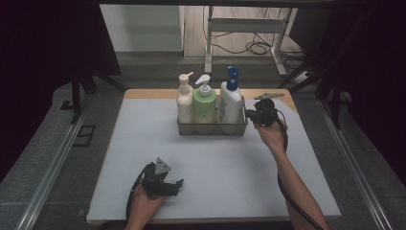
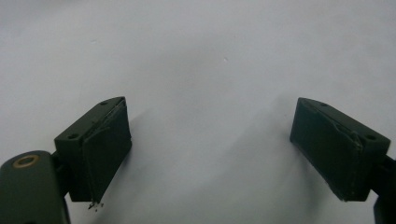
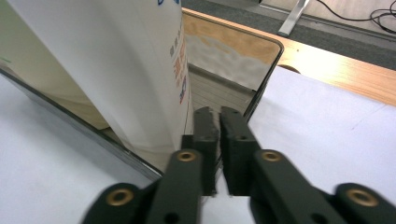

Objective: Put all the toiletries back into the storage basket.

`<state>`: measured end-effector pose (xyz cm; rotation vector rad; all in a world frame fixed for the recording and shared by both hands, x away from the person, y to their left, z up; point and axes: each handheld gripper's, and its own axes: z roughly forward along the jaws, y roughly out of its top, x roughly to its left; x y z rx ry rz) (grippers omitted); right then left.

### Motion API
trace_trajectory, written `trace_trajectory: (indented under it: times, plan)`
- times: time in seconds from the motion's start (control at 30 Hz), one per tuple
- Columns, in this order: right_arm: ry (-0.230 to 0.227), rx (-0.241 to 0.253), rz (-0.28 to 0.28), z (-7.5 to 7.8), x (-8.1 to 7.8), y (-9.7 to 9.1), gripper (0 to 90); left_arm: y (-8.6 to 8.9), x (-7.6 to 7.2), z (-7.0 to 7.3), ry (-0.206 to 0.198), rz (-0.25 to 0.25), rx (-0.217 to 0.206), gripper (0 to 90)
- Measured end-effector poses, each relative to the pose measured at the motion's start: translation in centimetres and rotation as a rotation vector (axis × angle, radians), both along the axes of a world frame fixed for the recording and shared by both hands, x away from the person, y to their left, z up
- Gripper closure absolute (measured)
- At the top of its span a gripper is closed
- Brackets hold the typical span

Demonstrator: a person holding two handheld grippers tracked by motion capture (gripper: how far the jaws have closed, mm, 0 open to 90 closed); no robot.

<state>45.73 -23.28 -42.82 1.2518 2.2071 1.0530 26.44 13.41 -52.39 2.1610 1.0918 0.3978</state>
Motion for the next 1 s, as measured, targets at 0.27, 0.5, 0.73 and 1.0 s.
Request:
trace_trajectory:
  times: [0.27, 0.5, 0.73, 1.0]
  plan:
    - [0.016, -0.007, 0.009, -0.6, 1.0, 0.9, 89.6, 0.0, 0.0, 0.0, 0.001, -0.002, 0.004, 12.3]
    - [0.027, -0.026, -0.004, -1.4, 1.9, 1.7, 89.5, 0.0, 0.0, 0.0, 0.000, -0.002, 0.004, 12.3]
    - [0.046, -0.032, 0.005, -2.0, 2.5, 2.4, 89.6, 0.0, 0.0, 0.0, 0.000, -0.002, 0.004, 12.3]
    - [0.072, -0.045, -0.003, -2.9, 2.6, 2.8, 89.6, 0.0, 0.0, 0.0, 0.000, -0.002, 0.004, 12.3]
